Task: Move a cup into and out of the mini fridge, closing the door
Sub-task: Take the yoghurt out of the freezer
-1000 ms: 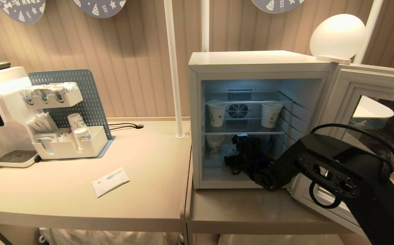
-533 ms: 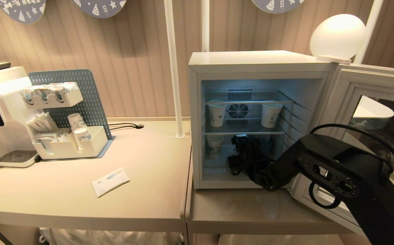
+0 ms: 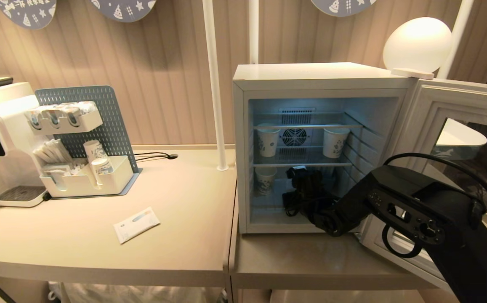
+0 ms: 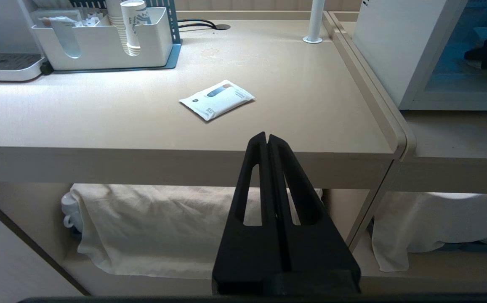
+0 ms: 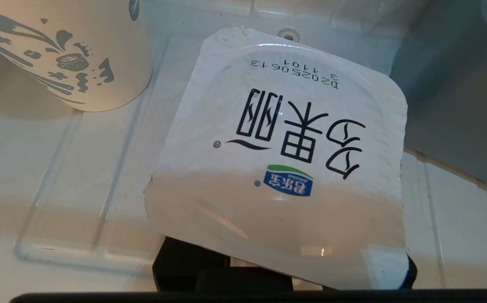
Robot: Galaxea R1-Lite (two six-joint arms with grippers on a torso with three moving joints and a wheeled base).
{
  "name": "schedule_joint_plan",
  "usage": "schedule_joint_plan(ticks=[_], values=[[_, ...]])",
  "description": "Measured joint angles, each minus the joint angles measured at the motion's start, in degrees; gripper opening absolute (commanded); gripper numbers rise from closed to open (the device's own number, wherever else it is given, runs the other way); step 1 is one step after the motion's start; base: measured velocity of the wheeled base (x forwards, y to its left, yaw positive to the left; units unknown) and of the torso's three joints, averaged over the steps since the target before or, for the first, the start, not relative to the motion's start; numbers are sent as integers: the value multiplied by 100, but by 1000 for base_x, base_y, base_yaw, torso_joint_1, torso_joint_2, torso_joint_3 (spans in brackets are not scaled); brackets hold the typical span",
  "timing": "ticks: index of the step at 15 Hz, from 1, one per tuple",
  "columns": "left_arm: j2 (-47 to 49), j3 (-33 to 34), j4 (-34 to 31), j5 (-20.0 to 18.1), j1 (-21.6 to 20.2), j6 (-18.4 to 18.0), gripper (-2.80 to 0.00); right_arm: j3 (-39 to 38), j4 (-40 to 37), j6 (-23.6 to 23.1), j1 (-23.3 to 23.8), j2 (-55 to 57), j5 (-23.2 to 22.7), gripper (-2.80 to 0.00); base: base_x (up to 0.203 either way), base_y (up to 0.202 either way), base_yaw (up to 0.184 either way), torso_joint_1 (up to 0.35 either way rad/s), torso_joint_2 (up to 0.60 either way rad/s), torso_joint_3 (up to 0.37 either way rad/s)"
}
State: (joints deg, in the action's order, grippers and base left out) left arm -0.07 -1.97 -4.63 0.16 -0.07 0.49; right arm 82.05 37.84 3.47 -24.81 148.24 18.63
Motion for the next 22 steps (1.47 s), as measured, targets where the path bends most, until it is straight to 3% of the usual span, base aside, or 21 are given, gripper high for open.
schedule_joint_plan(ticks=[6,12,15,19,22], values=[[0,0,-2,0,0,0,-280,-593,73,43,-2,-418,-5,-280,0,0,0,0,0,0],[0,-6,-13,0,0,-5,-280,-2427,592,22,-124,-2015,62,-280,0,0,0,0,0,0],[0,-6,-11,0,0,-7,-280,-3356,938,39,-221,-2749,321,-280,0,0,0,0,0,0],[0,-4,-8,-2,0,-8,-280,-4445,1348,54,-379,-3746,863,-280,0,0,0,0,0,0],[0,-4,-7,0,0,-7,-280,-5006,1378,44,-421,-4529,2054,-280,0,0,0,0,0,0]])
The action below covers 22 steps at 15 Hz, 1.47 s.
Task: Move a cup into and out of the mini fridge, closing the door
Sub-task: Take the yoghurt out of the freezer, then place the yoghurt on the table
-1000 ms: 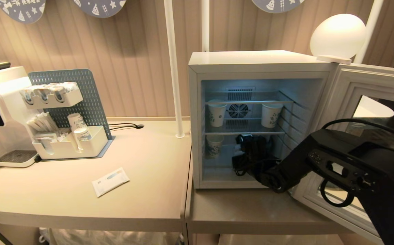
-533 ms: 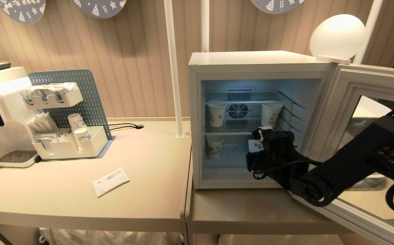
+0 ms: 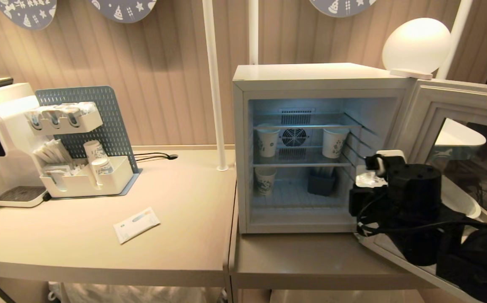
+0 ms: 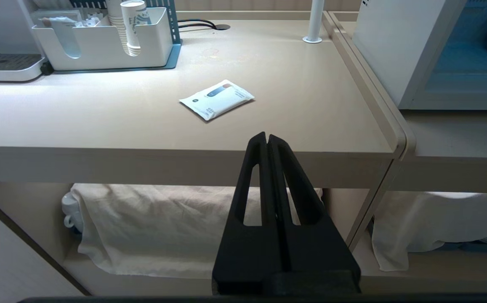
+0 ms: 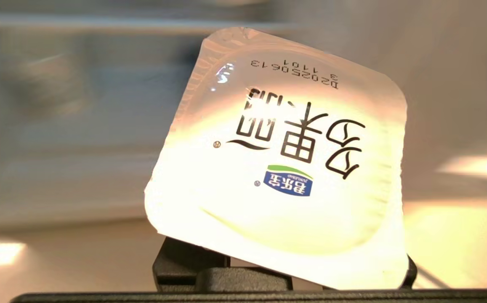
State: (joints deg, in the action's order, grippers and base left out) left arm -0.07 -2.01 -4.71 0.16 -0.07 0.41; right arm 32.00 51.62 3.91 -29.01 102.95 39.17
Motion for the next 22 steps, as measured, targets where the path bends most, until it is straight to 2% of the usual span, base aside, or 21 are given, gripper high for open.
schedule_joint_plan(ticks=[2,3,4,8,10,12,15,17,19,22], values=[[0,1,-2,-1,0,-6,-280,-327,9,4,-34,-467,988,-280,0,0,0,0,0,0],[0,0,-2,-2,0,-9,-280,-452,27,5,-62,-672,1296,-280,0,0,0,0,0,0],[0,0,-2,0,0,-9,-280,-575,39,7,-88,-884,1455,-280,0,0,0,0,0,0],[0,0,-2,0,0,0,-280,-937,31,-6,-150,-1539,1508,-280,0,0,0,0,0,0],[0,0,-2,0,0,-6,-280,-1121,25,-23,-182,-1851,1485,-280,0,0,0,0,0,0],[0,0,-2,-1,0,-4,-280,-1357,20,-34,-517,-2239,1250,-280,0,0,0,0,0,0],[0,0,-2,-2,0,-9,-280,-1745,-291,-48,-1018,-3076,301,-280,0,0,0,0,0,0],[0,0,-2,0,0,-17,-280,-1825,-889,-41,-1139,-3680,-24,-280,0,0,0,0,0,0],[0,0,-2,0,0,-20,-280,-1825,-1615,-26,-1090,-4243,0,-280,0,0,0,0,0,0],[0,0,-4,-6,0,-33,-280,-1833,-2160,-33,-464,-4890,71,-280,0,0,0,0,0,0]])
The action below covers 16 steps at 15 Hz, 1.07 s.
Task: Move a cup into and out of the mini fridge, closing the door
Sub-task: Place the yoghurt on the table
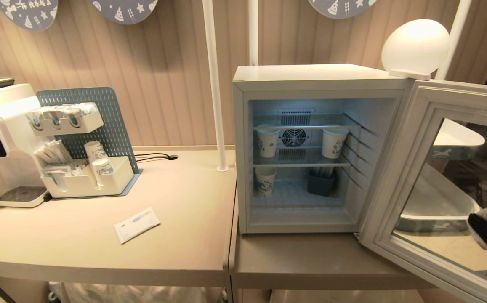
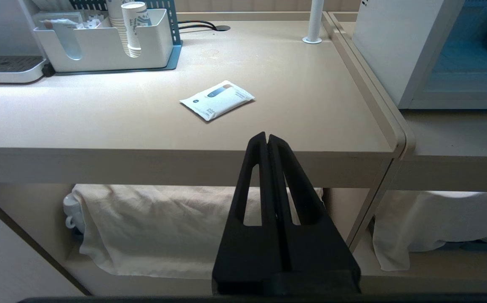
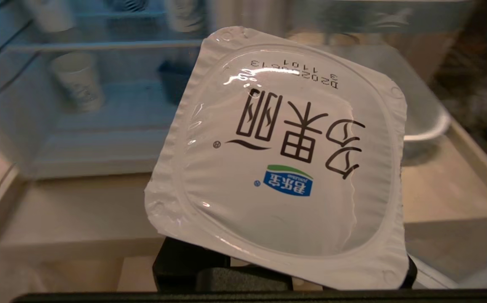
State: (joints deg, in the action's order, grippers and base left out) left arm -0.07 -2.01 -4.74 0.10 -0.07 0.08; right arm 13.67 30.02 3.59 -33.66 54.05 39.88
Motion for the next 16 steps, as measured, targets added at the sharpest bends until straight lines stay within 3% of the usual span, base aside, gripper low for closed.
schedule_joint_plan(ticks=[4,6,8,12,16], values=[[0,0,0,-2,0,-4,-280,-22,-517,-105,1057,-870,155,-280,0,0,0,0,0,0],[0,0,-2,-2,0,-10,-280,-72,-843,-348,1354,-1541,35,-280,0,0,0,0,0,0],[0,0,-5,-5,0,-8,-280,-113,-1302,-731,1494,-2340,-575,-280,0,0,0,0,0,0],[0,0,-5,-10,0,-24,-280,278,-3056,-1222,1725,-3488,-2081,-280,0,0,0,0,0,0],[0,-7,-22,-10,0,-41,-280,445,-3515,-1275,1906,-3758,-3282,-280,0,0,0,0,0,0]])
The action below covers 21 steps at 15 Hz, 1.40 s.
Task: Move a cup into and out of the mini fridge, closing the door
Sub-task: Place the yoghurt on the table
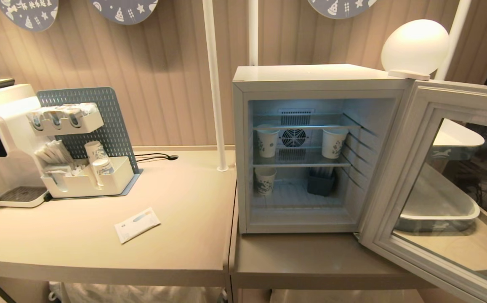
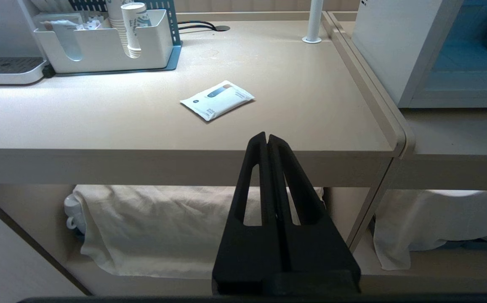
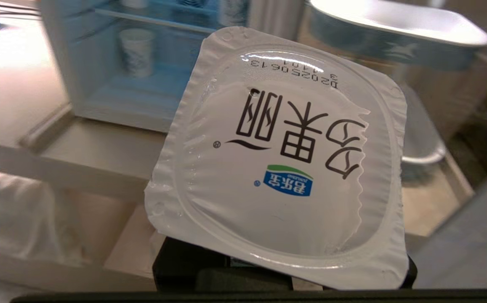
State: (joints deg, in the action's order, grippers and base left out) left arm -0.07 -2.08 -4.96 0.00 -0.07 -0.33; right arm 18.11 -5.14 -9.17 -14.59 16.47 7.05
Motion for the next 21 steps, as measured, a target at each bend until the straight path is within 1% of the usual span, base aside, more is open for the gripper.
schedule_joint_plan(ticks=[2,4,5,6,7,8,10,11,12,13,14,15,17,18,19,20,21], values=[[0,-11,-29,0,0,-11,-280,81,-122,-84,329,-33,-405,-280,0,0,0,0,0,0],[0,-11,-33,0,0,-16,-280,124,-158,-58,532,-47,-405,-280,0,0,0,0,0,0],[0,-17,-47,0,-2,-30,-280,160,-177,-48,767,-52,-450,-280,0,0,0,0,0,0],[0,-20,-52,0,2,-33,-280,242,-223,-59,1069,-66,-620,-280,0,0,0,0,0,0],[0,-16,-37,0,2,-23,-280,362,-410,-54,1365,-115,-940,-280,0,0,0,0,0,0],[0,-11,-21,0,2,-15,-280,509,-722,-37,1521,-233,-1241,-280,0,0,0,0,0,0],[0,-4,-10,0,-2,-13,-280,703,-1503,36,1560,-647,-1735,-280,0,0,0,0,0,0],[0,-4,-7,0,0,-13,-280,711,-1834,128,1546,-893,-2058,-280,0,0,0,0,0,0],[0,-2,-2,0,0,-11,-280,599,-2005,211,1525,-1101,-2331,-280,0,0,0,0,0,0],[0,-1,4,0,0,1,-280,361,-2007,267,1519,-1274,-2494,-280,0,0,0,0,0,0],[0,2,11,0,0,24,-280,27,-1870,329,1508,-1395,-2450,-280,0,0,0,0,0,0],[0,5,15,-2,0,33,-280,-338,-1614,446,1503,-1476,-2265,-280,0,0,0,0,0,0],[0,5,17,2,0,33,-280,-1059,-609,956,1495,-1578,-1695,-280,0,0,0,0,0,0],[0,7,17,0,0,33,-280,-1262,-246,1186,1493,-1606,-1427,-280,0,0,0,0,0,0],[0,7,17,0,0,33,-280,-1358,-64,1425,1495,-1627,-1140,-280,0,0,0,0,0,0],[0,7,17,0,0,33,-280,-1408,-70,1500,1495,-1640,-1034,-280,0,0,0,0,0,0],[0,7,20,0,0,33,-280,-1424,-23,1356,1495,-1645,-1009,-280,0,0,0,0,0,0]])
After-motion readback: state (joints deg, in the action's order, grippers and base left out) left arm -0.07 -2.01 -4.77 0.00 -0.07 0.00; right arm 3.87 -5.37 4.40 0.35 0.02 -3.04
